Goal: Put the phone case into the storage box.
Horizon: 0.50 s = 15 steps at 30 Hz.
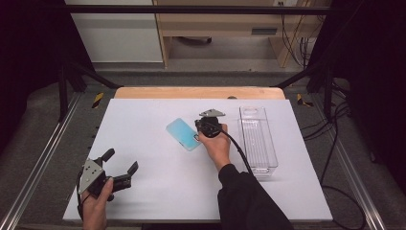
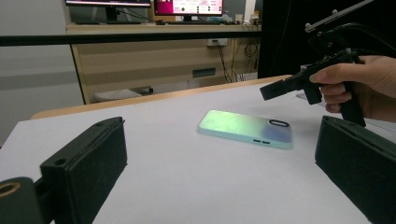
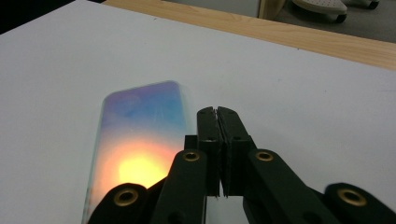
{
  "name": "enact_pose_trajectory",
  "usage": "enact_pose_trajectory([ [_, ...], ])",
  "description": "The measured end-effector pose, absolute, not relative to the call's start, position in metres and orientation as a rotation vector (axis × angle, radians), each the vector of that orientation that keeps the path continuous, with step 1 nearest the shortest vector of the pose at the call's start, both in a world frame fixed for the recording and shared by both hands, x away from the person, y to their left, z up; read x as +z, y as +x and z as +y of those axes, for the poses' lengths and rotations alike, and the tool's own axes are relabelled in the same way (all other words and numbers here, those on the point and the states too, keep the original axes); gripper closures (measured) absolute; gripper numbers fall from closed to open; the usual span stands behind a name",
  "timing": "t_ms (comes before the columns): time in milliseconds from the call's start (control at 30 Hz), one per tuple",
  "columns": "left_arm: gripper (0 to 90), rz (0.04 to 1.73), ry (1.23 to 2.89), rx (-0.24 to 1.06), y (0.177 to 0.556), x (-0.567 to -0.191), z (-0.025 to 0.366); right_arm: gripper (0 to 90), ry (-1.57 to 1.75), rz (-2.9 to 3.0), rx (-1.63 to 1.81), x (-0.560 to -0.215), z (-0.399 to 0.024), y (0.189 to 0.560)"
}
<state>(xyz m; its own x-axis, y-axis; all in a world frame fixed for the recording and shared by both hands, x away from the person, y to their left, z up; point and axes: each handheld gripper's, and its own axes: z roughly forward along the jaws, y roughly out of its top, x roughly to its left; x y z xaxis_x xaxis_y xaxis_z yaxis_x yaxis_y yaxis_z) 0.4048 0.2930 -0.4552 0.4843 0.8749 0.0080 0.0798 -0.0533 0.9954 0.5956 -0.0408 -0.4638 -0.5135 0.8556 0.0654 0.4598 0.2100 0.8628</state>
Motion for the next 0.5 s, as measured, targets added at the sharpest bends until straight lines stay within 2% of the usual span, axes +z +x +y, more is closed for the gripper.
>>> enact_pose_trajectory([
  [500, 1.8, 0.873, 1.497, 0.808, 0.4043, -0.4549, 0.292, 90.0, 1.199, 2.078, 1.179, -0.459, -0.0385, 0.5993],
])
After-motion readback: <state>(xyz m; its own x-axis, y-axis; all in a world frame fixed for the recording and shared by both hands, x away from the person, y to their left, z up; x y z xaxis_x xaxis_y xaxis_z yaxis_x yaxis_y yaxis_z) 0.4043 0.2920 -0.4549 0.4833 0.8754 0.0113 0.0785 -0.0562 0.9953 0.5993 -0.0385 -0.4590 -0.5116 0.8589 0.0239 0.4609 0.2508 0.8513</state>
